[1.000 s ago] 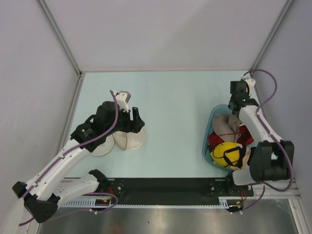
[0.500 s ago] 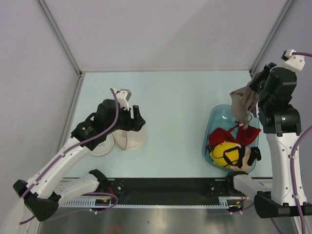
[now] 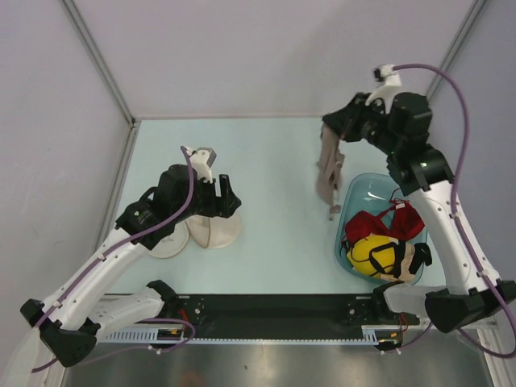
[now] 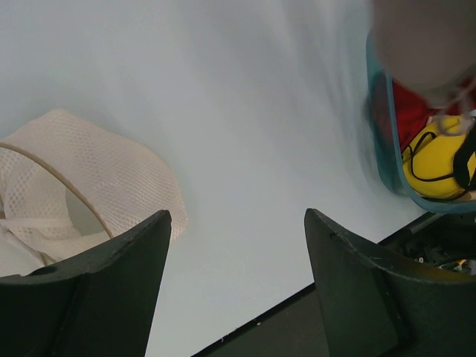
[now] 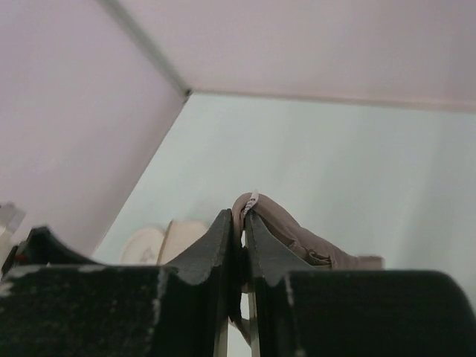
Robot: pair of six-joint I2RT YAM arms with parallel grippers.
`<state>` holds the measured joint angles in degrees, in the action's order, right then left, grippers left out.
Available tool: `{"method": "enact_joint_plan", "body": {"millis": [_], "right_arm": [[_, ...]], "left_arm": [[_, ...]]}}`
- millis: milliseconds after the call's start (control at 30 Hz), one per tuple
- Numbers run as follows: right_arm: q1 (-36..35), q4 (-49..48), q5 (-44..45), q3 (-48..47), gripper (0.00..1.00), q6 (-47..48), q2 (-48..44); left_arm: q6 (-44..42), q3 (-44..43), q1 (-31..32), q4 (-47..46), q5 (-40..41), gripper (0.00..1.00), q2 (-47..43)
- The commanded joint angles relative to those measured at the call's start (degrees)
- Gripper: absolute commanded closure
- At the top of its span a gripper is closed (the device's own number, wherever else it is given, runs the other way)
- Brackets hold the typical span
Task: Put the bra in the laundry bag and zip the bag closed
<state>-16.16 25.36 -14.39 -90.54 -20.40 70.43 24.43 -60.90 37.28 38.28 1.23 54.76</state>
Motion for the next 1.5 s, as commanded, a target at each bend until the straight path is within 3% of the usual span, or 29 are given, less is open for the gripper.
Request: {"method": "enact_joint_plan", "body": {"millis": [0, 233, 400, 633, 800, 933, 1133, 1300, 1400, 1467], "right_arm": [[-5.71, -5.85, -11.08, 5.8, 0.95, -1.48, 2.86], [-19.15, -13.84, -23.56, 25.83, 0.92, -4.46, 8.22], [-27.33, -18.07, -21.82, 37.79, 0.87, -6.66, 8.5], [-26.56, -18.33, -15.14, 52.74, 0.75, -10.18, -3.01], [-27.17, -18.33, -14.61, 60.03, 0.75, -15.01, -9.87], [-27.08, -15.01, -11.81, 61.72, 0.4, -15.37, -12.42], [-24.01, -10.69, -5.22, 57.16, 0.19, -15.54, -13.84], [-16.11, -16.3, -9.57, 53.02, 0.22, -15.37, -4.45], [-15.39, -21.23, -13.02, 50.38, 0.32, -15.11, 3.47], [-15.65, -24.65, -14.34, 49.68, 0.33, -14.58, 8.04]], "left_arm": [[1.33, -2.03, 0.25, 0.13, -0.71, 0.22, -1.85], [1.68, -0.71, 0.25, 0.21, -0.71, 0.22, -2.64], [1.77, 1.13, 0.25, -0.31, -0.71, 0.21, -2.65], [2.29, 3.95, 0.25, -3.74, -4.92, 0.21, -0.36], [4.05, 7.01, 0.25, -11.02, -12.39, 0.23, 4.03], [7.38, 10.62, 0.25, -17.79, -17.41, 0.24, 8.6], [4.67, 8.88, 0.69, -17.63, -12.05, 0.24, 16.07], [4.14, 5.71, 0.69, -17.45, -11.6, 0.27, 19.85], [5.28, 6.67, 0.69, -18.24, -12.4, 0.28, 18.72], [5.72, 8.25, 0.69, -18.24, -12.22, 0.29, 16.52]]}}
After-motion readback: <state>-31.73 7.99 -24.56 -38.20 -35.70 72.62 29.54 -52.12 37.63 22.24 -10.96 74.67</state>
